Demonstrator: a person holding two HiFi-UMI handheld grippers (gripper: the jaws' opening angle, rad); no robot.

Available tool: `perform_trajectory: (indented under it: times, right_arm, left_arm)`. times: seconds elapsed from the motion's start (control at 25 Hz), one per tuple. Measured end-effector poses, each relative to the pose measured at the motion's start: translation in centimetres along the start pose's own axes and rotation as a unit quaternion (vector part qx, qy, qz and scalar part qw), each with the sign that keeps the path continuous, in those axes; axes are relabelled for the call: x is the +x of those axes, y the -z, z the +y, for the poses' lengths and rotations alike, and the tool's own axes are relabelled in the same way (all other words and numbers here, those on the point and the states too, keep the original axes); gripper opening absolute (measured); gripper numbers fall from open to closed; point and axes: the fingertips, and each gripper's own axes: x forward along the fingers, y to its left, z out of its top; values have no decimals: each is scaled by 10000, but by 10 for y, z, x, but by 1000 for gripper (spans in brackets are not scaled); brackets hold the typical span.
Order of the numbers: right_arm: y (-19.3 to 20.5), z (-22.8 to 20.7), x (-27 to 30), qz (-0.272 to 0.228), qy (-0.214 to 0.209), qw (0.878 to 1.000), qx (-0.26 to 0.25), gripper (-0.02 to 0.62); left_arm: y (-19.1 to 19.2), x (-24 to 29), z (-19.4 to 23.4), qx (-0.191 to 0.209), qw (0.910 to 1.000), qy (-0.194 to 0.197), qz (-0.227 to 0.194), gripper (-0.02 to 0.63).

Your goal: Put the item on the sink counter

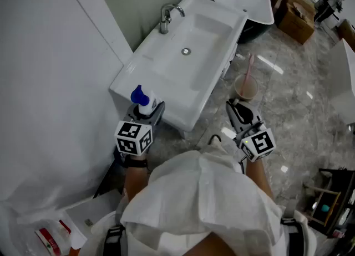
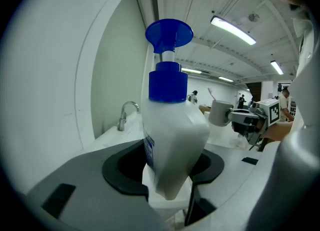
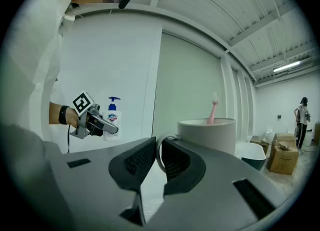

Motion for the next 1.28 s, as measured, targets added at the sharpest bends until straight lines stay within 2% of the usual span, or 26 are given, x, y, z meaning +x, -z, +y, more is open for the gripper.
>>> perform_trajectory:
  times: [1.0, 1.28]
  right_arm:
    - [-12, -1, -3, -10, 74, 9999, -75, 37]
    - [-15, -1, 2, -106, 10, 9999, 59, 37]
  left_arm:
    - [-4, -9, 3, -12, 9999, 98, -82, 215]
    - [-2, -6, 7, -63, 9999, 104, -92, 215]
